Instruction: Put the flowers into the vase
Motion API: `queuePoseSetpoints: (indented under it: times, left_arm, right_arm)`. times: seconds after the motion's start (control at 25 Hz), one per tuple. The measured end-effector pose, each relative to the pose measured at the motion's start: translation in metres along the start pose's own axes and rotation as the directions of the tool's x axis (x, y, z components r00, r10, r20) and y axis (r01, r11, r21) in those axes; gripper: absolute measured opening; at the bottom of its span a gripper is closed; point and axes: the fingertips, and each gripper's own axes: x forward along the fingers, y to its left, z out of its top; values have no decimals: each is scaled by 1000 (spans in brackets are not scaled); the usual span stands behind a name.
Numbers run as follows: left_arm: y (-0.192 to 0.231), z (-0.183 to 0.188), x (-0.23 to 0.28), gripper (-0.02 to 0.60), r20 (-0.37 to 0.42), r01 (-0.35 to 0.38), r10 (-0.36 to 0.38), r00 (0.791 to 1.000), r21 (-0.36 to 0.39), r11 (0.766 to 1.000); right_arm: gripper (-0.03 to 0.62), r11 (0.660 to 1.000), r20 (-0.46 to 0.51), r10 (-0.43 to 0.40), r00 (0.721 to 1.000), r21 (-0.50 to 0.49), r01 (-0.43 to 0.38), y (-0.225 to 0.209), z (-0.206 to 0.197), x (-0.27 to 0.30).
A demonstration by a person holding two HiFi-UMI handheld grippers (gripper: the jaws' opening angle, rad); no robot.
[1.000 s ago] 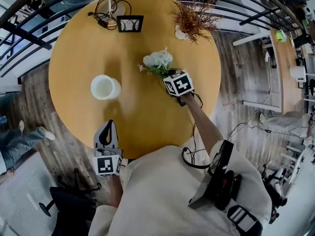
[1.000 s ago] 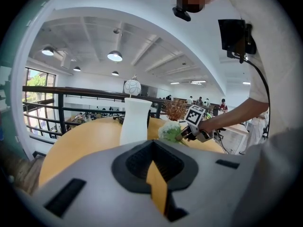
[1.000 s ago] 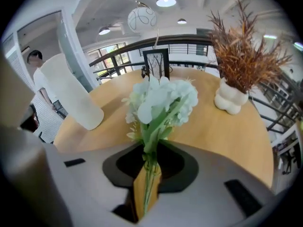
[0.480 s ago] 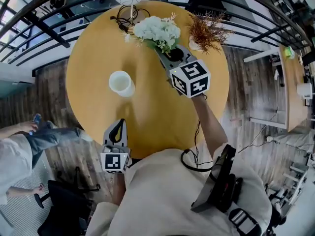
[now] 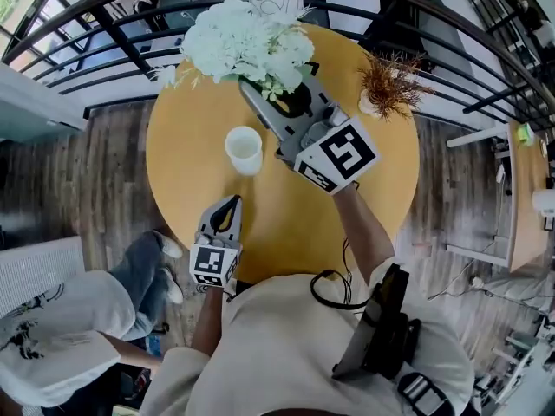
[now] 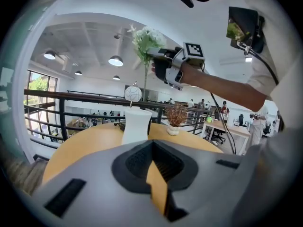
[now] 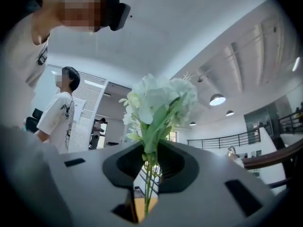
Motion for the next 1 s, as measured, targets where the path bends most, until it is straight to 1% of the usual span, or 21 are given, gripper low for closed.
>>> queuePoseSetpoints:
  times: [0.16, 0.28, 0.36, 0.52, 0.72, 0.76, 0.84, 0.88, 0.96, 1.0]
  left_arm:
    - [-3, 14, 19, 6, -23, 7, -6, 1000, 5, 1000]
    - [-4, 24, 28, 6, -42, 14, -13, 999, 10, 1000]
    - [-6, 21, 31, 6, -53, 19, -19, 998, 8, 1000]
    - [-8, 1, 29, 6, -63, 26, -26, 998, 2, 1000]
    - [-12, -8, 26, 6, -64, 38, -38, 997, 2, 999]
    - [-13, -8, 26, 6, -65, 38, -38, 997, 1, 999]
    - [-14, -8, 28, 6, -67, 42, -41, 997, 3, 999]
    - [-14, -8, 29, 6, -69, 44, -44, 997, 5, 999]
    - [-13, -8, 31, 6, -72, 46, -46, 996, 9, 999]
    - [-12, -8, 32, 6, -74, 47, -46, 996, 9, 999]
  right_arm:
    - [74, 997, 34, 54, 998, 54, -55, 5, 3, 1]
    - [74, 993, 22, 75, 997, 93, -76, 6, -9, 2]
    - [74, 988, 11, 88, 996, 130, -89, 11, -30, -2]
    - [75, 976, -14, 91, 996, 199, -87, 32, -86, -18]
    - [79, 980, -89, 66, 994, 191, -49, 53, -131, -32]
    - [88, 978, -98, 55, 994, 205, -34, 53, -138, -35]
    - [129, 974, -125, 38, 991, 226, -8, 53, -152, -41]
    - [158, 978, -154, 33, 988, 210, 0, 54, -158, -42]
    - [254, 986, -221, 30, 975, 166, 7, 55, -173, -44]
    - [275, 986, -242, 40, 969, 168, 1, 56, -180, -44]
